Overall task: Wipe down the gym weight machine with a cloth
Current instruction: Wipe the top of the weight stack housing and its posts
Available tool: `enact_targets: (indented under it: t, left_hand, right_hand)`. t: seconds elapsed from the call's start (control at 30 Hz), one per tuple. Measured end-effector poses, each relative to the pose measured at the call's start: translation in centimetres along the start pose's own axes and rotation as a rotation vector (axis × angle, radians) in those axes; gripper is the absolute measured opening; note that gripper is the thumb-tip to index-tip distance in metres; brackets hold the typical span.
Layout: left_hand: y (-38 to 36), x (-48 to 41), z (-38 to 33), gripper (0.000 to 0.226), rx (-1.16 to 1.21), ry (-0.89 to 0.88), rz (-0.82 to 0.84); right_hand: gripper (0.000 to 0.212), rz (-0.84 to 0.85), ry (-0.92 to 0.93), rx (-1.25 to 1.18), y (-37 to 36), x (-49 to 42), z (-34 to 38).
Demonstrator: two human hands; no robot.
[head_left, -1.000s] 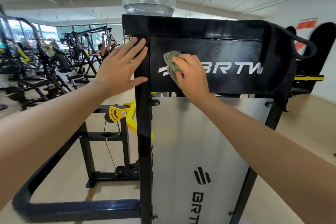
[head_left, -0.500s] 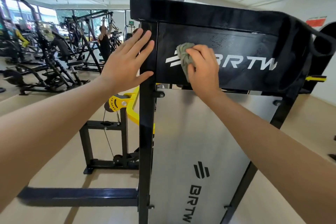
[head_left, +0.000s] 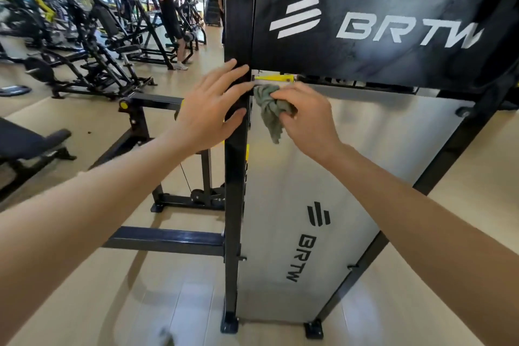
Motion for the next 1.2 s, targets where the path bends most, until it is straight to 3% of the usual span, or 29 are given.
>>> enact_targets:
  t: [0.17, 0.3, 0.4, 0.57, 0.63, 0.73, 0.9, 1.03, 1.13, 1.2]
  left_hand:
    - [-3.2, 5.9, -4.6, 0.05, 0.58, 0.339, 0.043]
    - [-5.7, 10.4, -7.7, 0.052, 0.883, 0.626, 0.097]
    - [-7.5, 14.0, -9.4, 0.054, 0.962, 0.782, 0.152]
    - [-9.7, 19.7, -10.8, 0.018, 1.073, 1.115, 0.133]
    - [-9.7, 21.1, -11.4, 0.013, 1.059, 1.253, 0.103]
    - [-9.9, 22.8, -12.4, 0.014, 0.965, 1.428, 0.12]
    - [-11.3, 25.9, -13.0, 0.014, 1.0, 1.646, -0.02]
    - [-11.2, 27.5, -13.7, 0.013, 0.956, 1.609, 0.115]
    - [-11.0, 29.3, -13.8, 0.017, 0.945, 1.514, 0.276]
    - [-10.3, 30.5, -13.7, 0.016, 0.979, 1.486, 0.306]
  right_hand:
    - [0.022, 0.068, -0.444, -0.384, -2.2, 7.9, 0.3]
    - [0.02, 0.142, -0.682, -0.55, -5.3, 13.7, 0.5]
    - [0.011, 0.218, -0.827, -0.604, -7.7, 17.6, 0.4]
    - [0.013, 0.378, -0.953, -0.72, -10.4, 22.3, -0.6]
    - [0.014, 0.444, -0.997, -0.757, -11.0, 23.8, -1.2]
    - [0.01, 0.566, -1.021, -0.785, -11.9, 25.9, -2.0]
    - [0.017, 0.79, -0.985, -0.776, -13.2, 29.3, -2.5]
    - [0.03, 0.923, -0.916, -0.789, -14.9, 30.8, -1.9]
    - [0.056, 1.021, -0.7, -0.856, -16.4, 30.8, 0.2]
    - [0.052, 1.11, -0.558, -0.931, -18.1, 31.3, 2.0]
Point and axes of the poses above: each hand's wrist, its own x-axis away from the middle knuckle, its own y-axis out of the back of the hand, z = x × y, the point moved 4 cm from there along -x, towards the middle knuckle, and after that the axes turned 6 degrees about x, right-handed, at the moved point
